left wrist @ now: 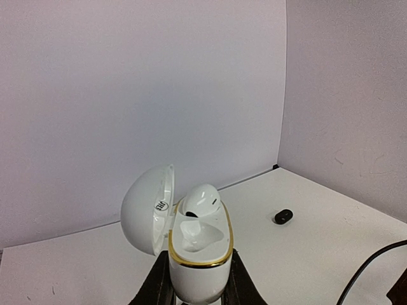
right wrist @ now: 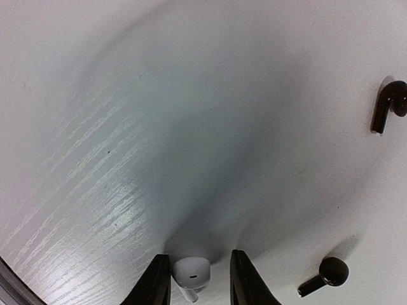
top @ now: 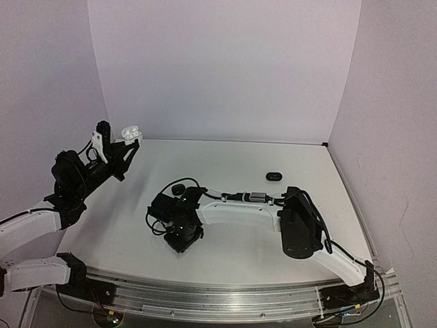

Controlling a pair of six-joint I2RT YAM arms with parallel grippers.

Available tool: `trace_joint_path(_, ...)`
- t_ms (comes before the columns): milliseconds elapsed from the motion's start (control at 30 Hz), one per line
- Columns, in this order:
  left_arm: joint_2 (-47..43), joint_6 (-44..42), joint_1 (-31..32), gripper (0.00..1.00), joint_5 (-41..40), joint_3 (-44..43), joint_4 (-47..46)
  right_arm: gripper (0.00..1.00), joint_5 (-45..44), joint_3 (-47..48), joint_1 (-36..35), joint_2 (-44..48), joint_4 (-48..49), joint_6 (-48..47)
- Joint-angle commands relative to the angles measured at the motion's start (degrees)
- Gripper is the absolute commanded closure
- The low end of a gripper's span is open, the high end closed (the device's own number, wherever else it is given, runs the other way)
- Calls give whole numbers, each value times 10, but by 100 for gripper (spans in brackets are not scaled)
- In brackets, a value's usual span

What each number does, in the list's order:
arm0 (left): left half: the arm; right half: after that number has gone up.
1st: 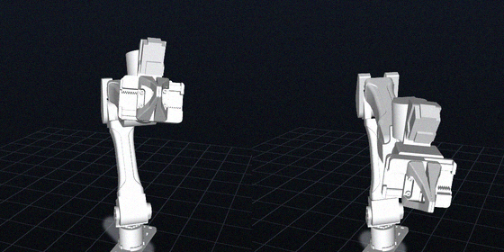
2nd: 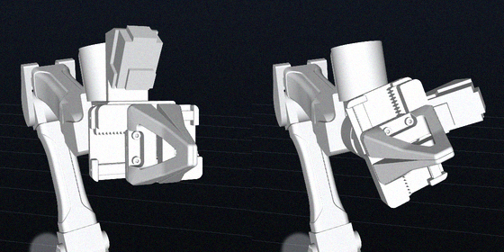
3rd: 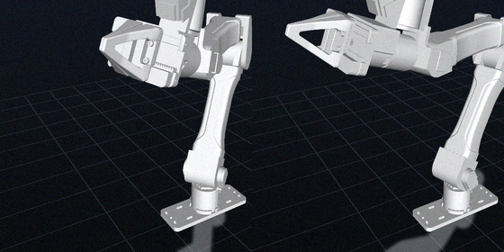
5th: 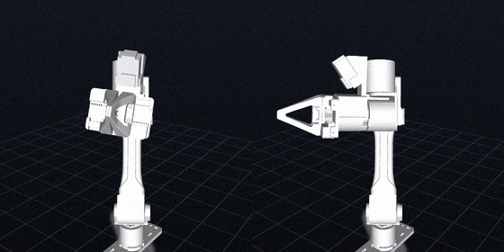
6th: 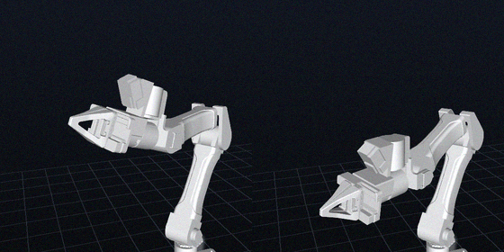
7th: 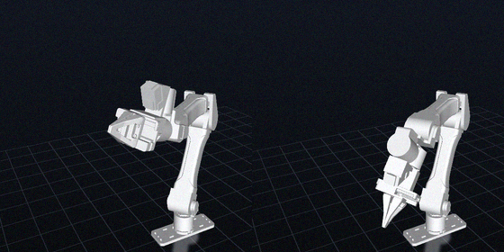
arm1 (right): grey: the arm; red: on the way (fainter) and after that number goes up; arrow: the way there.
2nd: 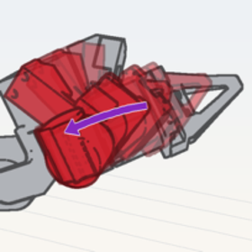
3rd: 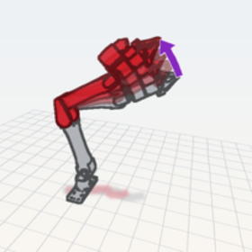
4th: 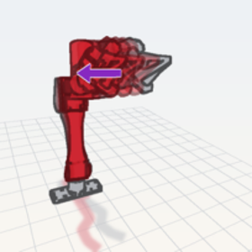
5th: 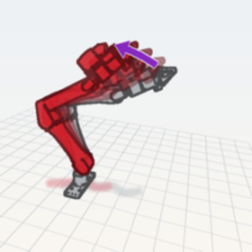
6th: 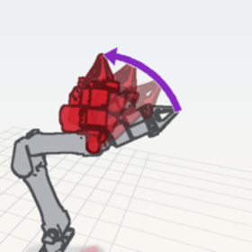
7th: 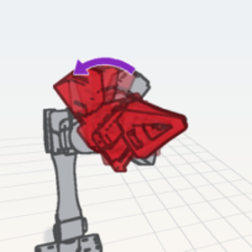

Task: Insert the wireless bluetooth earbuds into the charging case
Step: Move the left earbud to the center of the board, then pick up the left earbud from the center of the board.

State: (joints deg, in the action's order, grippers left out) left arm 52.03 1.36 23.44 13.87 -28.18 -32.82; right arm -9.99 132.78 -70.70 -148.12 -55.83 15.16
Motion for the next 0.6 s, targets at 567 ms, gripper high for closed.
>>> trace_joint_path(567, -5, -7, -3, 100, 10, -29, -9, 88, 19, 22, -5, -30, -24, -26)
